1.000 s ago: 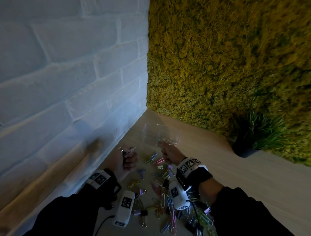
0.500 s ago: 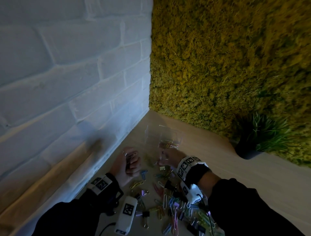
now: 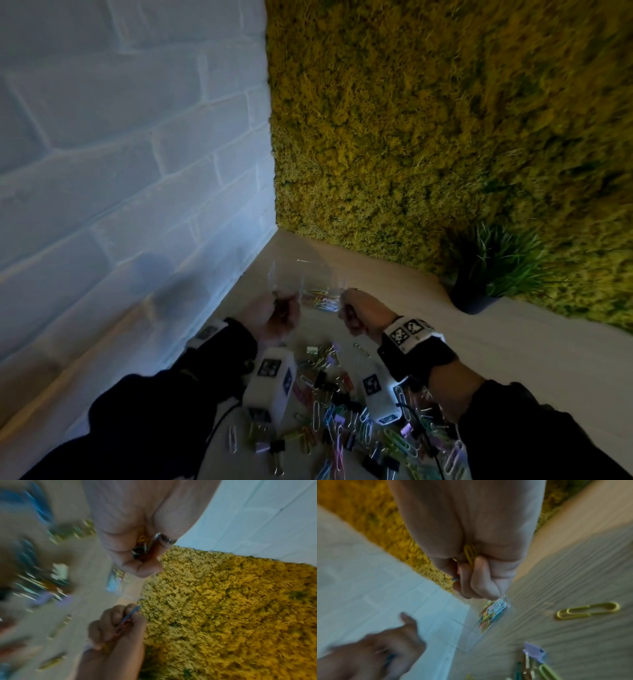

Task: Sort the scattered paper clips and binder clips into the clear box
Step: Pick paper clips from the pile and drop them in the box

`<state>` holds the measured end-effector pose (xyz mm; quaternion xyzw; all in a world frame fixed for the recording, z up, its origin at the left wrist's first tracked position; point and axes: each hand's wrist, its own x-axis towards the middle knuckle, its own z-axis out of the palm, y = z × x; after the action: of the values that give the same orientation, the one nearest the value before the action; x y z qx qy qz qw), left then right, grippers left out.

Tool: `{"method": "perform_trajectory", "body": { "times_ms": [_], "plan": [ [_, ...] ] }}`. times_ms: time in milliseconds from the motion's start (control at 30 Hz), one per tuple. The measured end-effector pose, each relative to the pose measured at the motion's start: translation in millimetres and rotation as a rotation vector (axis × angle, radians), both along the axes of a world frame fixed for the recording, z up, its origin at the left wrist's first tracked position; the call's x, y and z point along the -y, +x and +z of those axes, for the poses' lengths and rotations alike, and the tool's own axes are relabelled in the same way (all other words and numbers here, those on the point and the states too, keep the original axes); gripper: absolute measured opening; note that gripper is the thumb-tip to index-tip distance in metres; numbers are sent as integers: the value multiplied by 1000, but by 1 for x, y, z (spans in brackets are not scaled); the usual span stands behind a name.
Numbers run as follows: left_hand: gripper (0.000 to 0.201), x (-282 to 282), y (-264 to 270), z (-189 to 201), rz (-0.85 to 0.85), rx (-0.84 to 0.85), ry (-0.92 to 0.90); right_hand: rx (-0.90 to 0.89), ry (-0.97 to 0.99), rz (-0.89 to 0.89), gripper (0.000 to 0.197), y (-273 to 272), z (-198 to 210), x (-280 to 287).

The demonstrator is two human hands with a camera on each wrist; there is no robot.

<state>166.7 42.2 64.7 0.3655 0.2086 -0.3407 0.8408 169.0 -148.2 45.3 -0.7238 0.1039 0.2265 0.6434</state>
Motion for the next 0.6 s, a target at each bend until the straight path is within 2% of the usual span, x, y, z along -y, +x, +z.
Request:
{"method": "perform_trajectory", "body": {
  "times_ms": [100, 167, 233, 367, 400, 467, 500, 533, 567, 600],
  "plan": [
    [32, 29, 27, 17, 48, 48, 59, -93, 240, -209, 35, -8, 12, 13],
    [31, 42, 39, 22, 34, 63, 144, -134, 323, -304, 27, -11, 18, 17],
    [39, 47, 46, 21, 33, 62, 201, -169, 422, -387, 23, -12, 22, 20],
    [51, 42, 53, 20, -26, 113, 178, -235, 594, -500, 22, -11, 26, 24],
    [51, 41, 51, 22, -38, 123, 191, -256, 619, -521, 22, -10, 27, 22],
    [33, 41, 47, 30, 45, 180, 246, -297, 669, -541, 22, -6, 30, 16],
    [23, 38, 51, 27, 115, 299, 390, -321, 704, -548, 24, -3, 33, 11],
    [24, 34, 55, 28, 130, 477, 629, -344, 746, -564, 27, 0, 36, 6],
    [37, 27, 61, 25, 66, 698, 940, -357, 787, -590, 30, 3, 40, 1],
    [55, 19, 65, 22, -77, 878, 1211, -362, 824, -617, 32, 6, 42, -4]
  ]
}}
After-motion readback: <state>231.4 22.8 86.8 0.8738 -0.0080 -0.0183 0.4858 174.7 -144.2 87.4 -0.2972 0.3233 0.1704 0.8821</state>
